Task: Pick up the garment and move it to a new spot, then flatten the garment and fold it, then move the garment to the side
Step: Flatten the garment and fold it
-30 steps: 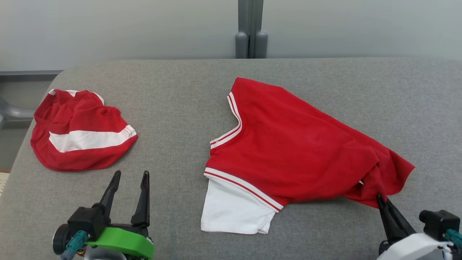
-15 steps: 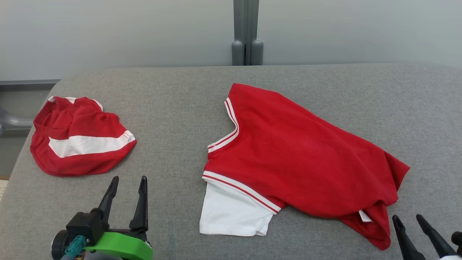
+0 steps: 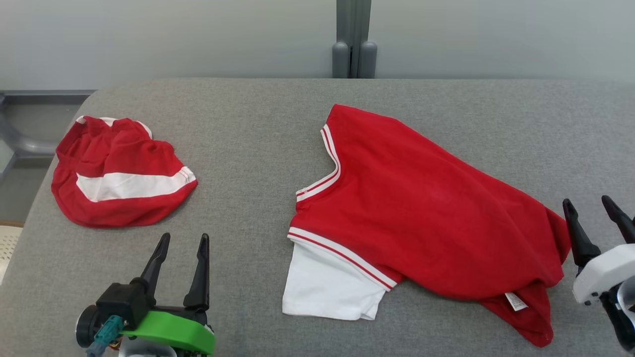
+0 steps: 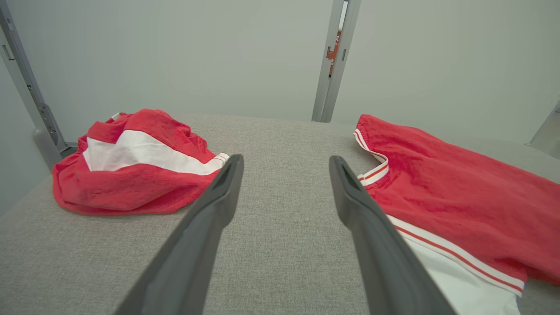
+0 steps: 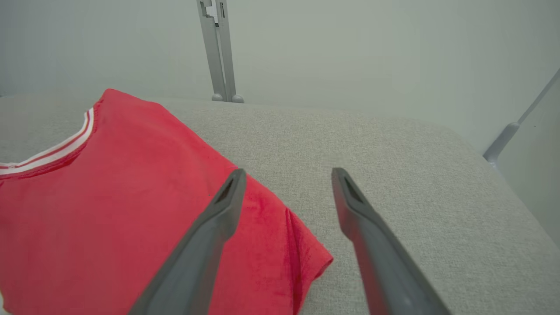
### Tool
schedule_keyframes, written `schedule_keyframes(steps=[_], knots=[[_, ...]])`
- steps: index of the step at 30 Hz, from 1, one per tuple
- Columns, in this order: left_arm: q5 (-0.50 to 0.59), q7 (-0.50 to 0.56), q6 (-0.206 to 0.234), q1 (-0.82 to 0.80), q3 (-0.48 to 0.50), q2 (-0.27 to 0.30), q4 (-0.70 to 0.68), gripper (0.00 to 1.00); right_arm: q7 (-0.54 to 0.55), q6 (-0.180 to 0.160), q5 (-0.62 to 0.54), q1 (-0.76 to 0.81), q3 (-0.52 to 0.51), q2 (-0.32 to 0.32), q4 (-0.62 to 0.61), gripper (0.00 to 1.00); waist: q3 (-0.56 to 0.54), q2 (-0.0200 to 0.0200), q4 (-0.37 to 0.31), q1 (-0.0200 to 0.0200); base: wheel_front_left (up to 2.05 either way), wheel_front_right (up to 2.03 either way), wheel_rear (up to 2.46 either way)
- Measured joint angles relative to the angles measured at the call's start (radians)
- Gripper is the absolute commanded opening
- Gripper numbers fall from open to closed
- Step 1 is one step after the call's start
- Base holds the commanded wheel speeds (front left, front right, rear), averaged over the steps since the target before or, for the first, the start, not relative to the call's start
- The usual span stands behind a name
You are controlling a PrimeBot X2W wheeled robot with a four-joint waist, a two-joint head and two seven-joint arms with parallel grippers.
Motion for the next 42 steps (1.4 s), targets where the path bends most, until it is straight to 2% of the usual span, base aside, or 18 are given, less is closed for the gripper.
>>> schedule_keyframes(steps=[10,17,18,19,20,24,33,38,39,40,42], knots=[[-0.01,0.0,0.0,-0.023,-0.002,0.007,-0.002,1.0,0.018,0.0,-0.065,-0.15,-0.027,-0.006,0.358,1.0,0.047,0.0,0.043,0.0,0.0,0.0,0.0],[-0.014,0.0,0.0,-0.039,0.001,0.016,-0.009,1.0,-0.017,0.0,-0.054,-0.221,0.013,0.031,0.556,1.0,0.083,0.0,0.055,0.0,0.0,0.0,0.0],[-0.015,0.0,0.0,-0.043,0.001,0.016,-0.009,1.0,-0.02,0.0,-0.052,-0.232,0.022,0.035,0.579,0.44,0.088,0.0,0.055,0.0,0.0,0.0,0.0],[-0.015,0.0,0.0,-0.045,0.001,0.016,-0.01,1.0,-0.023,0.0,-0.046,-0.244,0.03,0.036,0.598,0.08,0.092,0.0,0.056,0.0,0.0,0.0,0.0],[-0.015,0.0,0.0,-0.046,0.001,0.017,-0.01,1.0,-0.027,0.0,-0.043,-0.255,0.035,0.036,0.611,0.0,0.095,0.0,0.056,0.0,0.0,0.0,0.0],[-0.015,0.0,0.0,-0.053,0.001,0.017,-0.009,1.0,-0.059,0.0,-0.026,-0.331,0.062,0.025,0.644,0.0,0.104,0.0,0.056,0.0,0.0,0.0,0.0],[-0.018,0.0,0.0,-0.073,-0.006,0.012,-0.004,1.0,-0.148,0.0,-0.049,-0.578,0.061,-0.061,0.677,0.0,0.11,0.0,0.074,0.0,0.0,0.0,0.0],[-0.018,0.0,0.0,-0.073,-0.005,0.008,0.0,1.0,-0.176,0.0,-0.087,-0.654,0.041,-0.054,0.714,0.0,0.109,0.0,0.086,0.0,0.0,0.0,0.0],[-0.018,0.0,0.0,-0.073,-0.005,0.007,0.0,1.0,-0.181,0.0,-0.09,-0.661,0.042,-0.047,0.725,0.74,0.107,0.0,0.087,0.0,0.0,0.0,0.0],[-0.018,0.0,0.0,-0.073,-0.004,0.006,0.002,1.0,-0.182,0.0,-0.093,-0.664,0.045,-0.041,0.738,1.0,0.106,0.0,0.087,0.0,0.0,0.0,0.0],[-0.018,0.0,0.0,-0.073,-0.001,0.005,0.006,1.0,-0.183,0.0,-0.094,-0.664,0.054,-0.024,0.766,1.0,0.1,0.0,0.086,0.0,0.0,0.0,0.0]])
